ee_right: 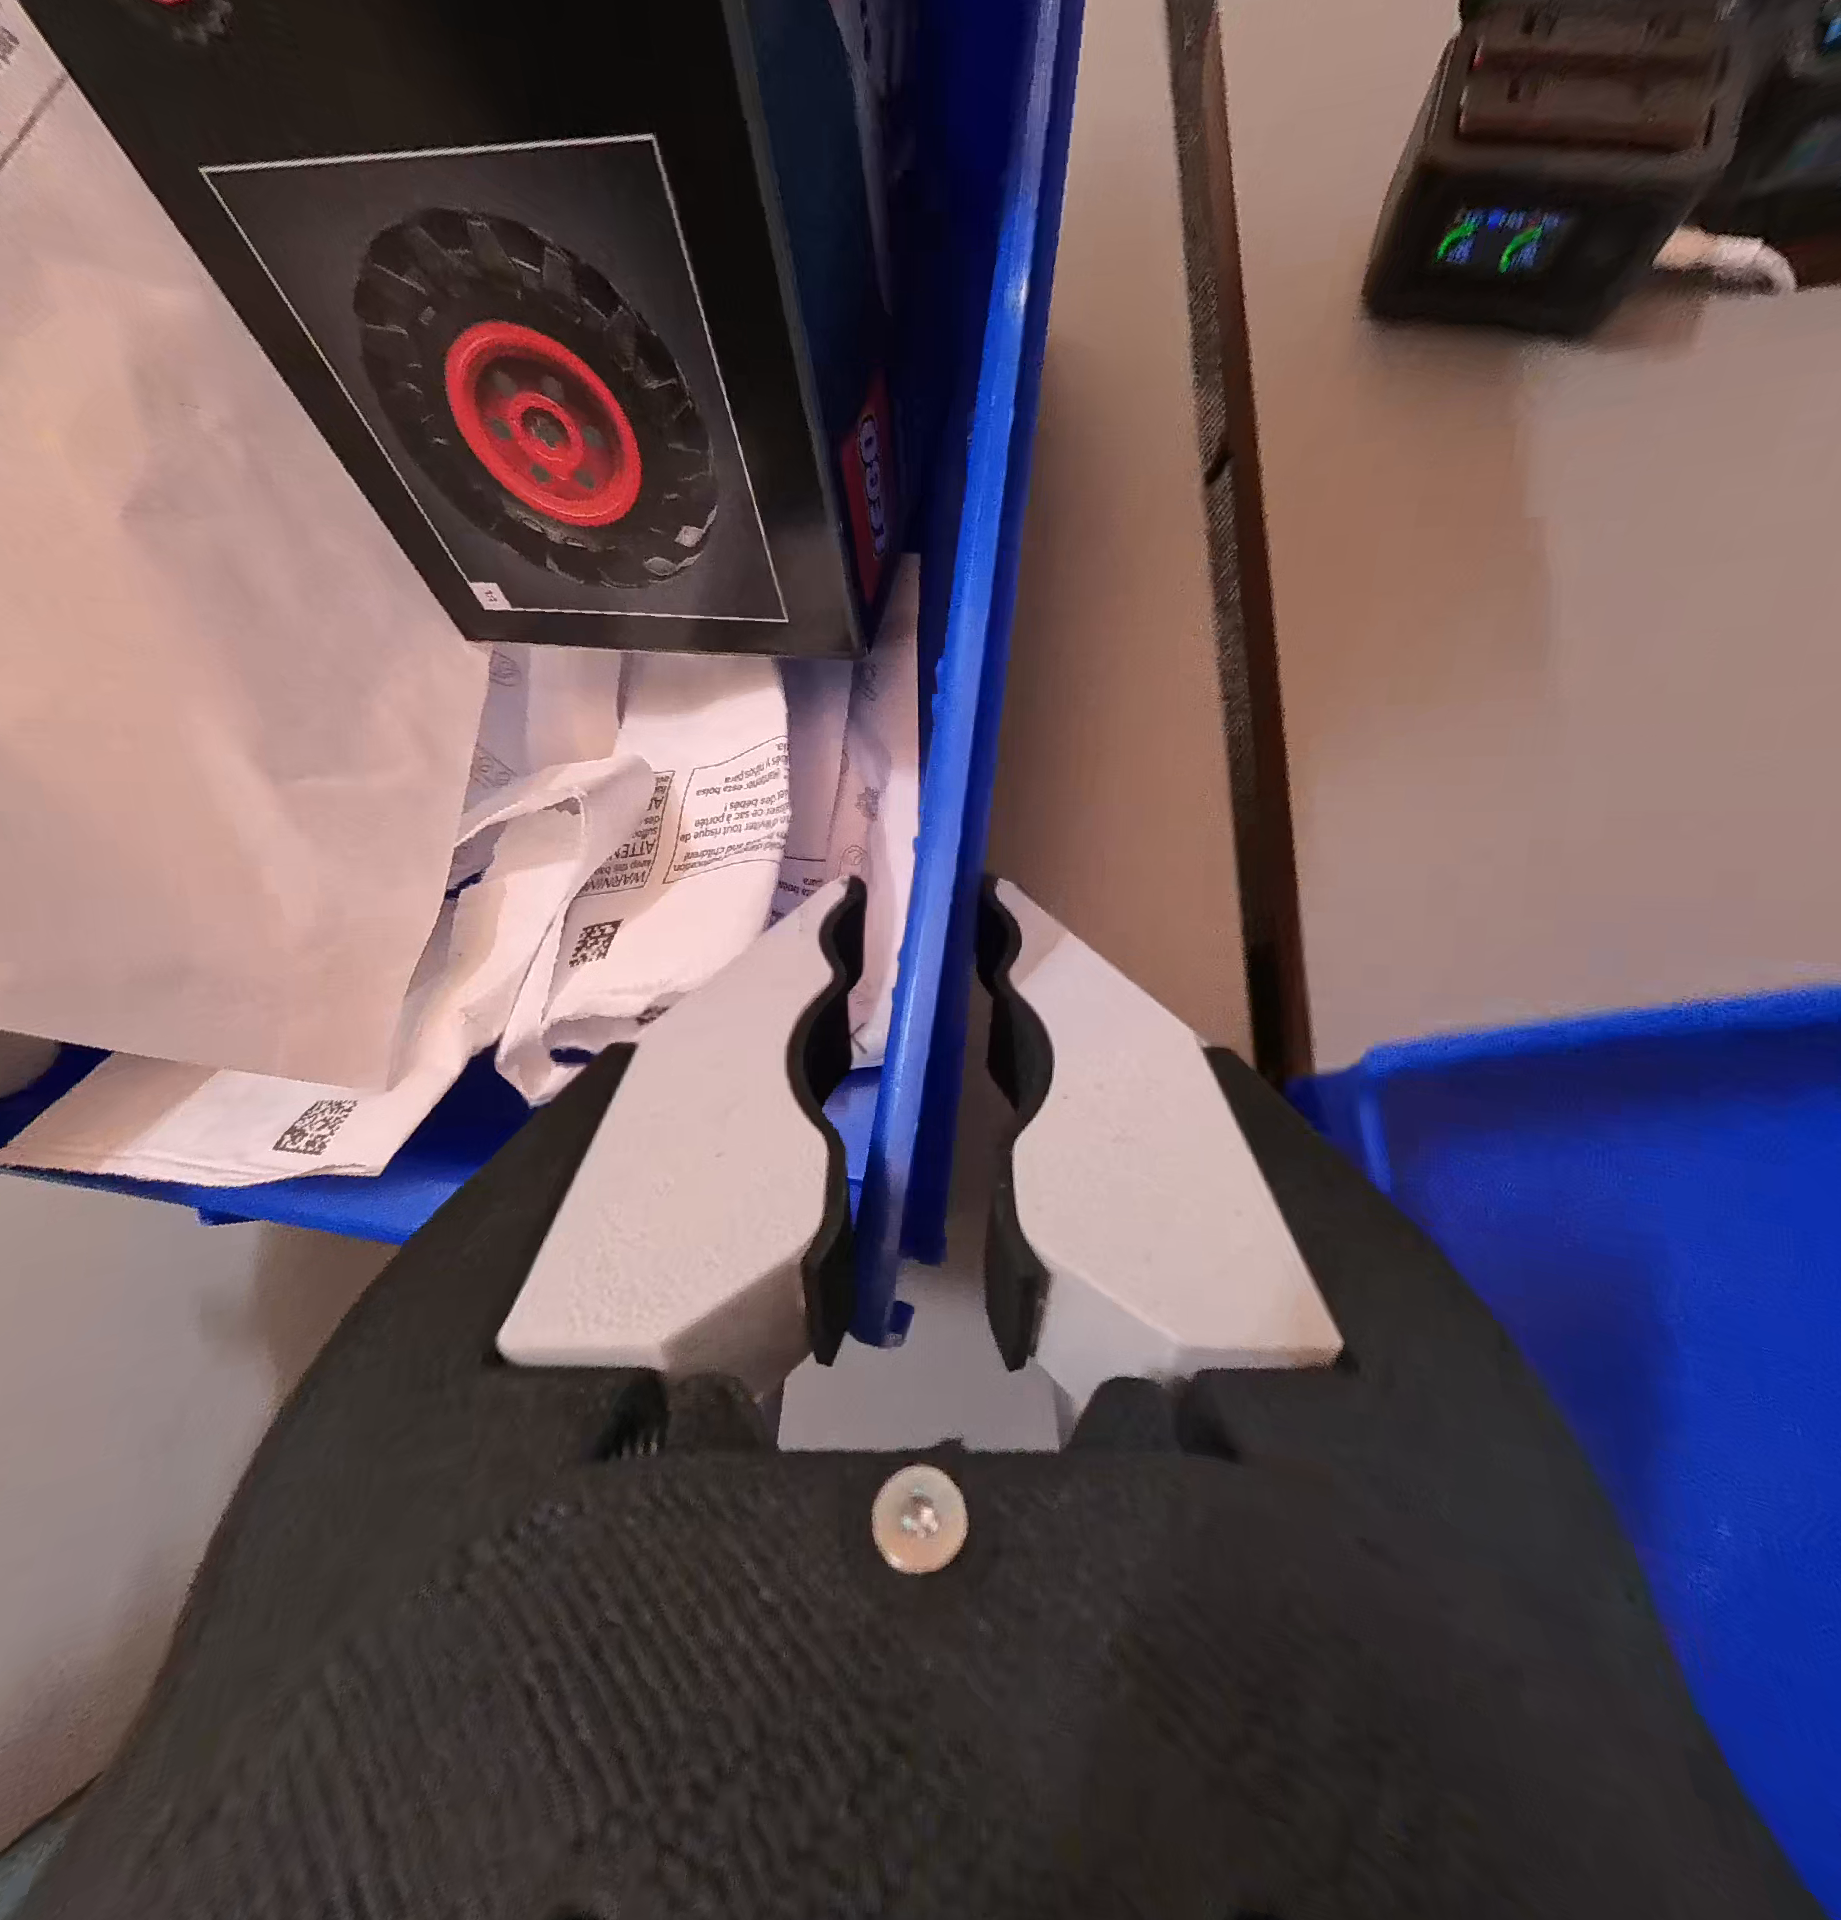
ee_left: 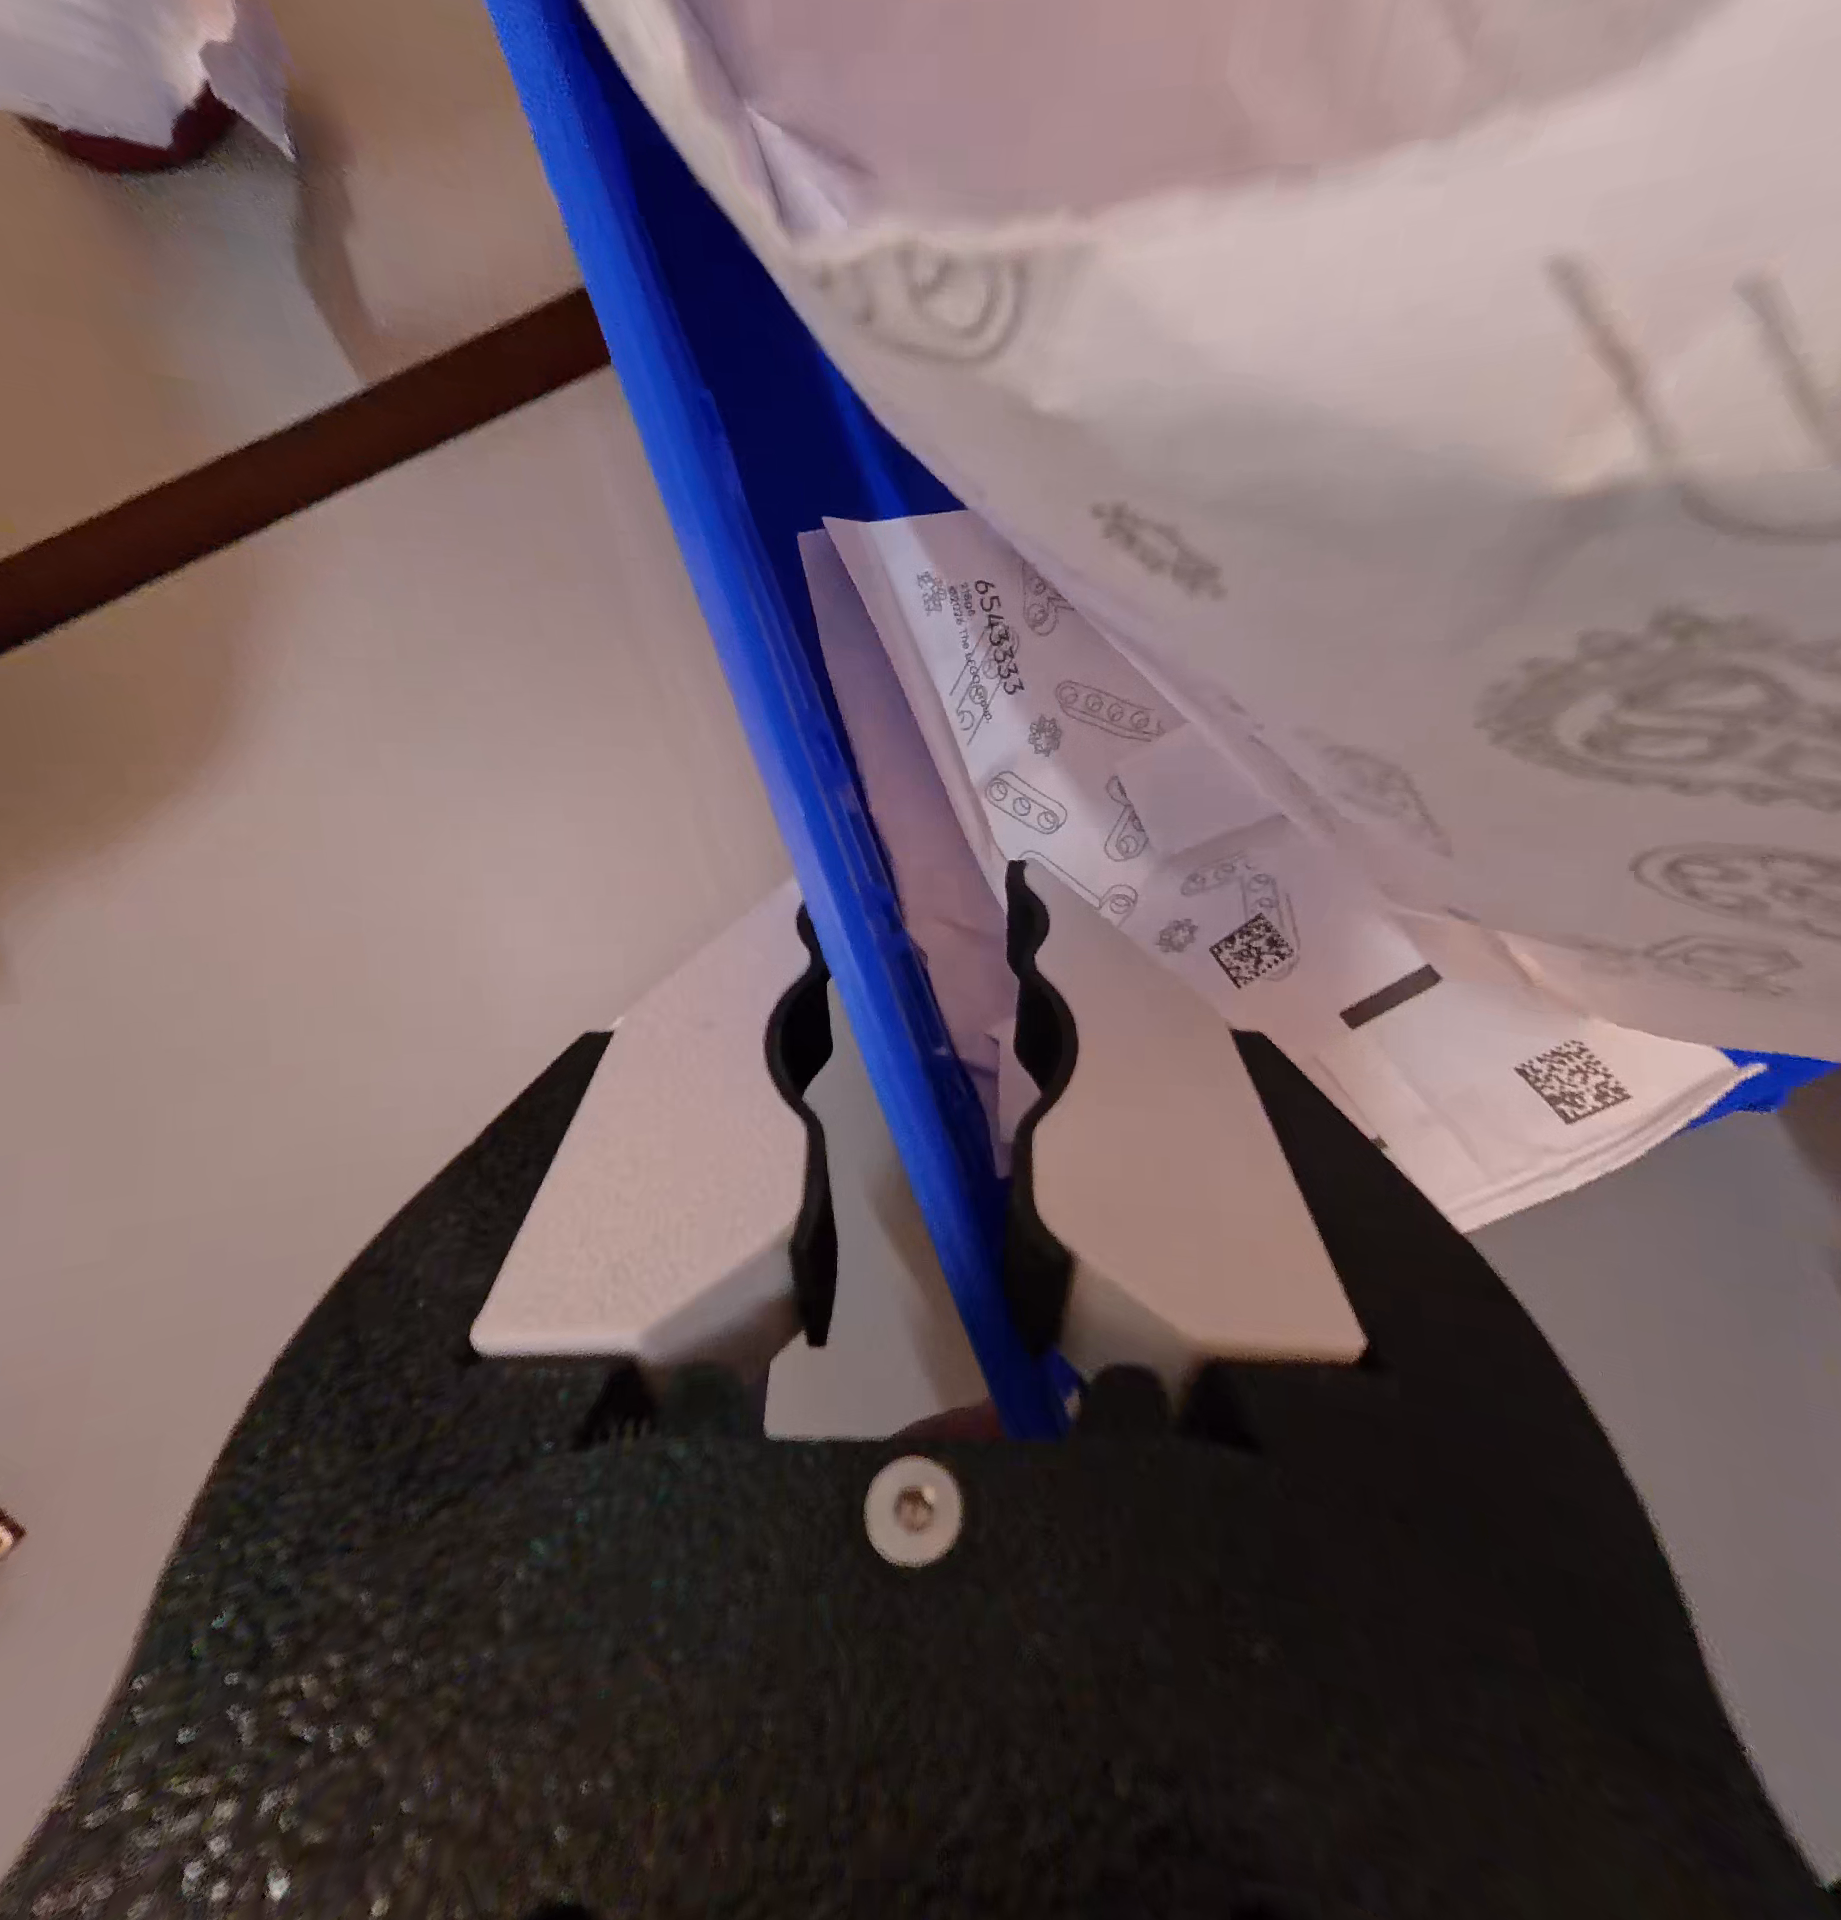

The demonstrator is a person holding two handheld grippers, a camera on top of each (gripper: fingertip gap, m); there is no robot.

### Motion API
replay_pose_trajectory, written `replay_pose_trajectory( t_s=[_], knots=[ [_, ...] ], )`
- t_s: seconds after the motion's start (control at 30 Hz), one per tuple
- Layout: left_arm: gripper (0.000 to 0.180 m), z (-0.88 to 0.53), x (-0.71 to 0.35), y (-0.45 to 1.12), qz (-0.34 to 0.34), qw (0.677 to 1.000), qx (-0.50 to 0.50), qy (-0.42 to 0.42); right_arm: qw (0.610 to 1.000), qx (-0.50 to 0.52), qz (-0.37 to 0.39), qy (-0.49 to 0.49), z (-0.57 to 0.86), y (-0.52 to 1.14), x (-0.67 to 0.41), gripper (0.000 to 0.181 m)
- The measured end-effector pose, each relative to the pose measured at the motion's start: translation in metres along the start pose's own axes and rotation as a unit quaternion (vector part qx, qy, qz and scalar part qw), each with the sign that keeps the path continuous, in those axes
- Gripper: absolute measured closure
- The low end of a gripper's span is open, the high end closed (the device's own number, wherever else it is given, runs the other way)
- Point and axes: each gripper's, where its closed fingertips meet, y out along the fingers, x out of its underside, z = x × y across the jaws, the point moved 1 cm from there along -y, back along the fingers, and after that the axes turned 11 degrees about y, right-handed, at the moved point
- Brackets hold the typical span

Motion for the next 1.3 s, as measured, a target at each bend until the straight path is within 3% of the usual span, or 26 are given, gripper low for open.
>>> replay_pose_trajectory(
  t_s=[0.03,0.43,0.5,0.6,0.63,0.73,0.87,0.97,1.17,1.3],
  knots=[
    [0.151,0.003,0.008,-0.005,0.000,1.000,0.001,0.003,1.000,-0.006,-0.003,0.007,-0.003,-0.006,0.009,0.159],
    [0.151,0.025,0.093,-0.060,0.000,0.999,0.014,0.031,0.999,-0.001,-0.008,0.040,-0.026,-0.067,0.100,0.149],
    [0.149,0.027,0.097,-0.064,0.008,0.999,0.032,0.029,1.000,-0.009,-0.013,0.012,-0.028,-0.072,0.109,0.148],
    [0.140,0.030,0.100,-0.069,0.023,0.997,0.059,0.047,0.997,-0.017,-0.024,0.065,-0.031,-0.078,0.123,0.140],
    [0.134,0.029,0.100,-0.072,0.033,0.996,0.063,0.051,0.997,-0.012,-0.027,0.074,-0.032,-0.079,0.129,0.143],
    [0.111,0.030,0.106,-0.085,0.067,0.993,0.071,0.061,0.997,0.024,-0.033,0.069,-0.027,-0.082,0.149,0.101],
    [0.103,0.033,0.135,-0.108,0.095,0.991,0.079,0.053,0.993,0.032,0.101,0.059,-0.023,-0.129,0.136,0.084],
    [0.118,0.032,0.156,-0.131,0.153,0.985,0.079,0.014,0.986,0.019,0.144,0.088,-0.014,-0.162,0.157,0.082],
    [0.109,0.043,0.173,-0.163,0.300,0.950,0.077,0.025,0.971,-0.026,0.209,0.110,-0.006,-0.182,0.243,0.086],
    [0.112,0.053,0.148,-0.159,0.328,0.942,0.059,0.042,0.961,-0.114,0.196,0.159,-0.023,-0.145,0.255,0.090]
  ],
)
